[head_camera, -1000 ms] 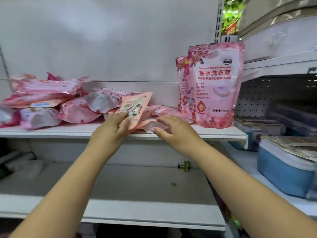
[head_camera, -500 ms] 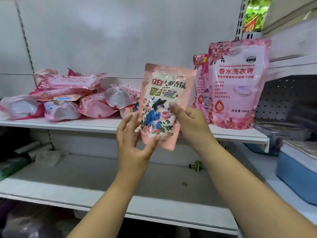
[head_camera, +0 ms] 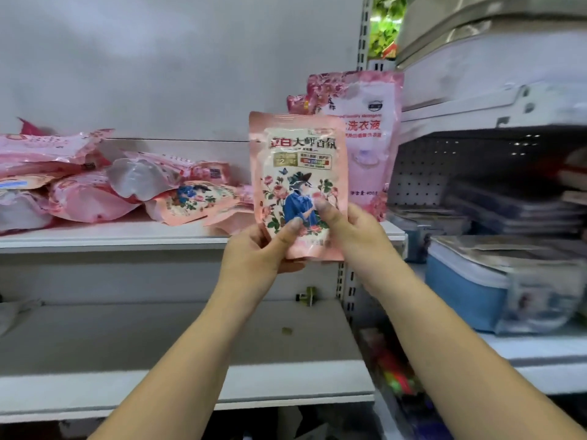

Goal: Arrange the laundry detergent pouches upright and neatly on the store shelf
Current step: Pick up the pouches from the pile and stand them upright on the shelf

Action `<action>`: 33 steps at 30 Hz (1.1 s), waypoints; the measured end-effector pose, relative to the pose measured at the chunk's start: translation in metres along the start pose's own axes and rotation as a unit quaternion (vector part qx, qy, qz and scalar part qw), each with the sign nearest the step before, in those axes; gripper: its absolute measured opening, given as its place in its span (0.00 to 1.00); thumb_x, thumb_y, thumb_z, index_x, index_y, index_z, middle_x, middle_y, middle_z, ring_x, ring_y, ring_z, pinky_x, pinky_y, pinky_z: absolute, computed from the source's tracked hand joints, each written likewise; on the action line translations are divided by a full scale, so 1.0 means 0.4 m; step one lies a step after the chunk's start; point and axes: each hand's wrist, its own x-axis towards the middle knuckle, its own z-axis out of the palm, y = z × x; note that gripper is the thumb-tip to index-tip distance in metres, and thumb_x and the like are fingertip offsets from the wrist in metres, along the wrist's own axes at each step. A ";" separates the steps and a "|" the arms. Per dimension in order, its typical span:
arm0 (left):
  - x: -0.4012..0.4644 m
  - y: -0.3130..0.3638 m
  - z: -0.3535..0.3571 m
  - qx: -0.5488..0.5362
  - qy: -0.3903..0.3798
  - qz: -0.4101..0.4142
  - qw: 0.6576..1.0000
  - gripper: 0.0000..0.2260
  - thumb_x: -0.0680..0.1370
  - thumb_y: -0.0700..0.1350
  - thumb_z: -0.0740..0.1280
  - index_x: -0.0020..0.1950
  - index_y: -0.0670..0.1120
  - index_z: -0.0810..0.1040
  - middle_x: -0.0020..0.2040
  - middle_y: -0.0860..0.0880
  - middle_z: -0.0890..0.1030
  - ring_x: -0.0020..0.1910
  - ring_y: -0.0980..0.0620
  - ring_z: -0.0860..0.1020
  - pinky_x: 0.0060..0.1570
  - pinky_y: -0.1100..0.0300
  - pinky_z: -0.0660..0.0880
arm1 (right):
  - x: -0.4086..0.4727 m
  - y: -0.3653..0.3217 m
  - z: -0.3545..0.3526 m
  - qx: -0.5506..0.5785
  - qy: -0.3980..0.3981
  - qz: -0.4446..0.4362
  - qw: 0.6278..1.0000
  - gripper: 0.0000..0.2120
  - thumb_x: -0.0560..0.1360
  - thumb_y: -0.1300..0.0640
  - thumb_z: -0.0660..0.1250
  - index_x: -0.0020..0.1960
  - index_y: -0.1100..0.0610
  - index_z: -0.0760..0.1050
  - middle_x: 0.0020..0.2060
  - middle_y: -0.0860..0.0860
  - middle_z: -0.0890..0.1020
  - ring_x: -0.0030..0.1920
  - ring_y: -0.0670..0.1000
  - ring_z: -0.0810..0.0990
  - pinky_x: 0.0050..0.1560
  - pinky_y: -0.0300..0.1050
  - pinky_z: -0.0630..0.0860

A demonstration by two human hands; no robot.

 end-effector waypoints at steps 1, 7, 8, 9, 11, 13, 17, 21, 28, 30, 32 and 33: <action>0.002 -0.001 0.014 0.034 -0.010 0.012 0.999 0.16 0.65 0.55 0.68 0.38 0.41 0.77 0.28 0.50 0.81 0.28 0.54 0.81 0.32 0.59 0.80 | -0.009 0.002 -0.007 0.002 0.024 -0.004 1.000 0.06 0.75 0.49 0.63 0.45 0.50 0.75 0.40 0.46 0.83 0.37 0.42 0.82 0.40 0.40 0.81; 0.001 0.007 0.079 0.185 -0.060 0.097 0.976 0.28 0.58 0.69 0.59 0.25 0.43 0.71 0.17 0.50 0.74 0.16 0.58 0.71 0.22 0.67 0.69 | -0.042 0.001 -0.081 -0.047 0.125 -0.073 0.988 0.10 0.73 0.46 0.67 0.41 0.52 0.76 0.33 0.48 0.82 0.35 0.46 0.81 0.34 0.43 0.77; -0.001 0.000 0.088 0.175 -0.054 0.118 0.976 0.29 0.59 0.71 0.58 0.24 0.44 0.69 0.16 0.51 0.72 0.16 0.59 0.69 0.22 0.67 0.68 | -0.050 -0.003 -0.089 -0.043 0.126 -0.083 0.988 0.07 0.75 0.50 0.65 0.40 0.52 0.75 0.28 0.45 0.80 0.29 0.41 0.78 0.28 0.35 0.73; -0.002 -0.008 0.096 0.164 -0.044 0.137 0.976 0.31 0.59 0.75 0.56 0.23 0.46 0.68 0.16 0.51 0.72 0.16 0.59 0.69 0.23 0.67 0.67 | -0.059 -0.009 -0.095 -0.036 0.130 -0.085 0.987 0.06 0.75 0.53 0.64 0.40 0.52 0.74 0.25 0.43 0.79 0.26 0.39 0.76 0.24 0.30 0.69; -0.004 -0.023 0.110 0.161 -0.017 0.161 0.974 0.34 0.58 0.80 0.52 0.22 0.48 0.67 0.18 0.53 0.72 0.19 0.57 0.68 0.26 0.62 0.66 | -0.071 -0.013 -0.102 -0.024 0.145 -0.098 0.984 0.09 0.73 0.50 0.65 0.39 0.55 0.74 0.26 0.45 0.79 0.27 0.40 0.76 0.24 0.32 0.68; -0.006 -0.020 0.124 0.173 -0.016 0.171 0.970 0.33 0.60 0.79 0.51 0.22 0.48 0.66 0.18 0.55 0.70 0.21 0.57 0.67 0.27 0.61 0.64 | -0.076 -0.010 -0.111 -0.043 0.188 -0.119 0.974 0.20 0.71 0.45 0.66 0.37 0.63 0.73 0.30 0.58 0.77 0.33 0.49 0.75 0.28 0.43 0.71; 0.013 -0.008 0.140 0.197 -0.036 0.127 0.972 0.23 0.62 0.64 0.60 0.22 0.46 0.63 0.15 0.56 0.66 0.19 0.59 0.66 0.23 0.69 0.61 | -0.083 -0.015 -0.142 -0.125 0.235 -0.138 0.954 0.21 0.68 0.42 0.63 0.27 0.57 0.65 0.22 0.47 0.69 0.28 0.43 0.67 0.31 0.43 0.66; 0.036 -0.010 0.131 0.196 -0.073 0.101 0.973 0.20 0.70 0.53 0.65 0.23 0.44 0.65 0.14 0.54 0.67 0.17 0.60 0.65 0.21 0.71 0.61 | -0.088 -0.012 -0.146 -0.136 0.244 -0.150 0.948 0.20 0.67 0.43 0.64 0.27 0.54 0.63 0.22 0.44 0.65 0.27 0.42 0.64 0.29 0.36 0.63; 0.062 -0.013 0.088 0.161 -0.210 0.039 0.963 0.18 0.63 0.63 0.66 0.39 0.49 0.81 0.36 0.55 0.83 0.36 0.62 0.79 0.40 0.69 0.74 | -0.068 -0.009 -0.159 -0.045 0.112 -0.111 0.986 0.09 0.68 0.46 0.68 0.37 0.51 0.75 0.39 0.61 0.82 0.44 0.57 0.82 0.45 0.57 0.78; 0.061 -0.011 0.090 0.107 -0.229 -0.008 0.967 0.14 0.65 0.53 0.68 0.46 0.48 0.79 0.40 0.54 0.85 0.42 0.58 0.82 0.42 0.62 0.79 | -0.056 -0.015 -0.159 -0.016 0.066 -0.080 0.994 0.10 0.67 0.49 0.65 0.45 0.52 0.76 0.41 0.51 0.84 0.44 0.49 0.83 0.47 0.48 0.80; 0.065 -0.004 0.094 0.082 -0.208 -0.019 0.974 0.12 0.64 0.49 0.68 0.45 0.46 0.79 0.39 0.54 0.85 0.40 0.57 0.83 0.41 0.62 0.80 | -0.041 -0.024 -0.159 0.012 0.056 -0.054 0.997 0.12 0.66 0.48 0.65 0.45 0.54 0.76 0.40 0.49 0.83 0.43 0.49 0.83 0.49 0.49 0.80; 0.072 -0.001 0.092 0.085 -0.197 -0.012 0.977 0.12 0.64 0.49 0.68 0.44 0.46 0.80 0.39 0.54 0.85 0.40 0.56 0.83 0.42 0.63 0.80 | -0.032 -0.031 -0.158 0.020 0.060 -0.042 0.997 0.12 0.65 0.48 0.66 0.43 0.55 0.76 0.39 0.51 0.83 0.43 0.51 0.83 0.49 0.52 0.80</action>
